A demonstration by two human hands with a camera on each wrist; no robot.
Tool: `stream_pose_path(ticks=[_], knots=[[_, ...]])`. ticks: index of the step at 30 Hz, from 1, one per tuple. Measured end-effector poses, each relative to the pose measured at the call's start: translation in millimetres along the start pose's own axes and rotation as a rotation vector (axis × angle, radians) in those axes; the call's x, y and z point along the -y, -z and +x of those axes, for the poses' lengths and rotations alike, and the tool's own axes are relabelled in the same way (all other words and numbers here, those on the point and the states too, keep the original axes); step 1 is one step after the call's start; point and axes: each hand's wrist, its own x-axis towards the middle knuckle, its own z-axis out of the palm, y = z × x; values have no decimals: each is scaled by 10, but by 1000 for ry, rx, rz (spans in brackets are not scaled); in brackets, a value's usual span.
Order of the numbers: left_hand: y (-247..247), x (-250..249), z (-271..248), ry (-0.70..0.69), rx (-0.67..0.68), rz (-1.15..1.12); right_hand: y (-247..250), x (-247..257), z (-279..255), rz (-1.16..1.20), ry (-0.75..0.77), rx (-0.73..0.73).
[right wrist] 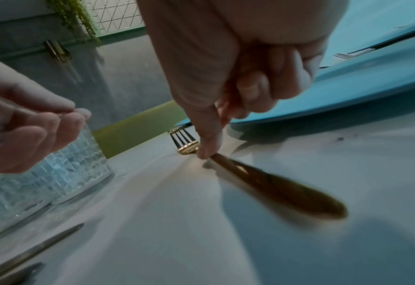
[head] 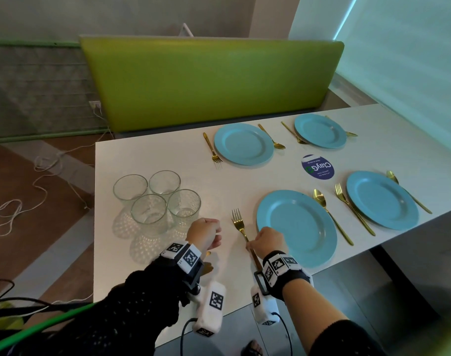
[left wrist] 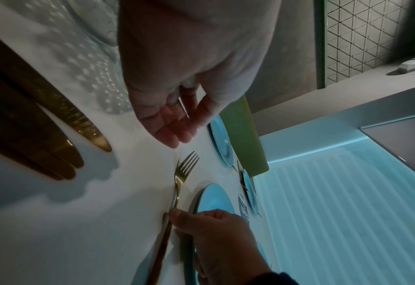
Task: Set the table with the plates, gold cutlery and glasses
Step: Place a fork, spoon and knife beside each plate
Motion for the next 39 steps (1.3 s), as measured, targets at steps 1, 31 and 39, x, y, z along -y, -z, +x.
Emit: stream_pose_path(ticks=[1,31,39], knots=[[-1,4,1,0,2,11,3,-5,5,1,-8,-8],[164,153,3,-114,2,443,73,-196,84,-47,-43,-45],[644,213,-88,-99,-66,1486,214,-74,-22,24,32,-84]])
